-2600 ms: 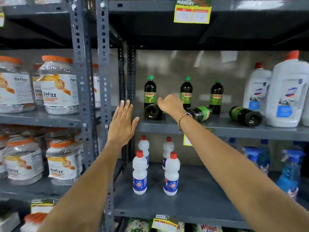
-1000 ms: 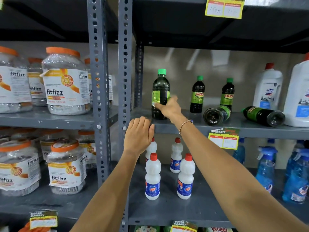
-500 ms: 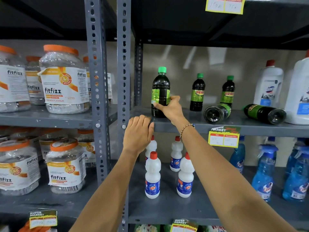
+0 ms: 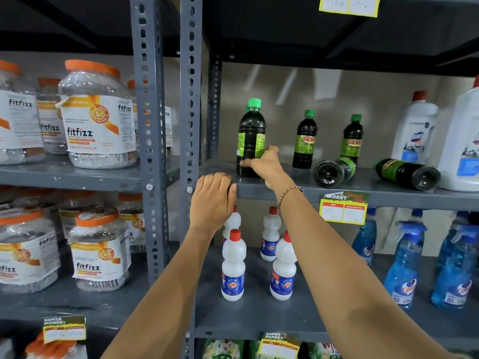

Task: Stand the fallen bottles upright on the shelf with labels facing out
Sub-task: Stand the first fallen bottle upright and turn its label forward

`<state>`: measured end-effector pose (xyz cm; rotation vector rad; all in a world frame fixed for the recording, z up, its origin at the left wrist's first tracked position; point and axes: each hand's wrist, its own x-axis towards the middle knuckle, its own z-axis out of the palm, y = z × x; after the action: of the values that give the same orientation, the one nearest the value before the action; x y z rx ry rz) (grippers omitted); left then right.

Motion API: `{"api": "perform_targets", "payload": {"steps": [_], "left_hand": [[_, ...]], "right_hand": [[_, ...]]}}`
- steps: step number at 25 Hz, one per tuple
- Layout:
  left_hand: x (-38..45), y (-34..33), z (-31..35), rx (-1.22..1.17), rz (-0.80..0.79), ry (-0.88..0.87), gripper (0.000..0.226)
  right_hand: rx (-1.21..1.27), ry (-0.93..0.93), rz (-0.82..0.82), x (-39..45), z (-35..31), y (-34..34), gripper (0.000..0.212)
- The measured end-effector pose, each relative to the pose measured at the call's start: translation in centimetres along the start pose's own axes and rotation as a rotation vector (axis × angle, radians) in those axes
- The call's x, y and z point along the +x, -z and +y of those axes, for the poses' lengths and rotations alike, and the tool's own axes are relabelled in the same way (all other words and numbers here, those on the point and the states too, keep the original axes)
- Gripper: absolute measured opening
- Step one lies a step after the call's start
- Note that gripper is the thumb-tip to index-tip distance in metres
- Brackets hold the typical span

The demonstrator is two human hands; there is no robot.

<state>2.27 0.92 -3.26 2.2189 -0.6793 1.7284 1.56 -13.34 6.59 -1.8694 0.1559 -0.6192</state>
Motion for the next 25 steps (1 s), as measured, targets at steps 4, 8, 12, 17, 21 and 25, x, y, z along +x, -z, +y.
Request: {"api": "perform_targets", "payload": {"steps": [4,8,12,17,21,25], "left_hand": [[-0.15,-0.30,0.15,0.013,0.004,0.027,0.038],[-0.14,-0.33,0.28,0.010,-0.001,0.046,0.046],[-0.19,-0.22,0.32,-0.003,-0.001,0.050,0.047],[-0.07,0.02,0.35,-0.003,-0.017,0.049,0.045],[-0.07,0.02,0.28,0.001,-0.017,0.039,0.037],[-0.07,0.21,0.31,0.002,-0.021,0.029,0.037]], "right_hand": [[0.001,-0.011,0.016,0.07,0.22,0.03,0.067],[-0.016,0.009,0.049,0.21,0.27,-0.08,0.076],[-0.034,-0.021,0.037,0.26,0.35,-0.16,0.078],[-0.024,-0.043,-0.023,0.51,0.18,-0.21,0.080],[-0.057,-0.041,0.031,0.42,0.38,-0.09,0.066],[-0.052,-0.041,0.007,0.44,0.27,-0.02,0.071]]}}
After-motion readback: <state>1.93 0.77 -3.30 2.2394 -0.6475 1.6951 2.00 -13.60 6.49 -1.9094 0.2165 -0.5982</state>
